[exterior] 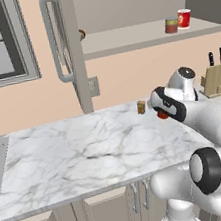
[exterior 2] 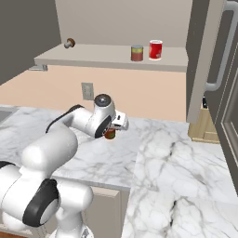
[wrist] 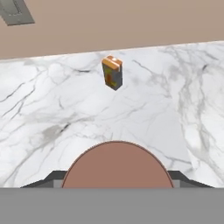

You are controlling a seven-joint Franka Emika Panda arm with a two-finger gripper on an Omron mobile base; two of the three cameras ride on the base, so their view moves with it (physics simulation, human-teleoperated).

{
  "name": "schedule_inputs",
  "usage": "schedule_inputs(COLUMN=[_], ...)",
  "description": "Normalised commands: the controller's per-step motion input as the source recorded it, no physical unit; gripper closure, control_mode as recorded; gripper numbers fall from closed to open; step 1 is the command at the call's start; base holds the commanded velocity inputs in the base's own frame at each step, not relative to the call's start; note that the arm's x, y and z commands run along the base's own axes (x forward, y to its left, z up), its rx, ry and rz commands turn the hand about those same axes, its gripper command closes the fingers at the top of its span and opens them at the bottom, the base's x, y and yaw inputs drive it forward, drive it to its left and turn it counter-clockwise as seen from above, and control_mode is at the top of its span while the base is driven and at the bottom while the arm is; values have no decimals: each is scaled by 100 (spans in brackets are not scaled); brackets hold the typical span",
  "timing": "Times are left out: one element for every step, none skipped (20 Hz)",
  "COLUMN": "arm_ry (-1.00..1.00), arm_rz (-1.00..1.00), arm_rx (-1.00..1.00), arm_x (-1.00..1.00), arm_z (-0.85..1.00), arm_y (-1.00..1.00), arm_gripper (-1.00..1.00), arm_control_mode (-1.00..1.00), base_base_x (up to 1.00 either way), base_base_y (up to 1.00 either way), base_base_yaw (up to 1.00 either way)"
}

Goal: Pick the cans from the counter and place them in their designated side in the cabinet.

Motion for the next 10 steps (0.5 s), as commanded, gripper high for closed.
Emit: schedule_inputs(arm_ry=[-5, -6, -6, -6, -6, -6, -7, -7, -7, -8], arm_rz=[0, 0, 0, 0, 0, 0, 0, 0, 0, 0], arm_rx=[0, 0, 0, 0, 0, 0, 0, 0, 0, 0], arm_x=[-22, -24, -24, -25, -28, -29, -29, -27, -25, -22], arm_z=[26, 27, 27, 27, 26, 26, 26, 26, 28, 30], arm_y=[0, 0, 0, 0, 0, 0, 0, 0, 0, 0], arm_gripper=[100, 100, 100, 100, 100, 100, 100, 100, 100, 100], arm_control_mode=[-100, -100, -100, -100, -100, -100, -100, -100, -100, -100], base_base_x=[0, 0, 0, 0, 0, 0, 0, 0, 0, 0], base_base_y=[0, 0, 0, 0, 0, 0, 0, 0, 0, 0], base_base_yaw=[0, 0, 0, 0, 0, 0, 0, 0, 0, 0])
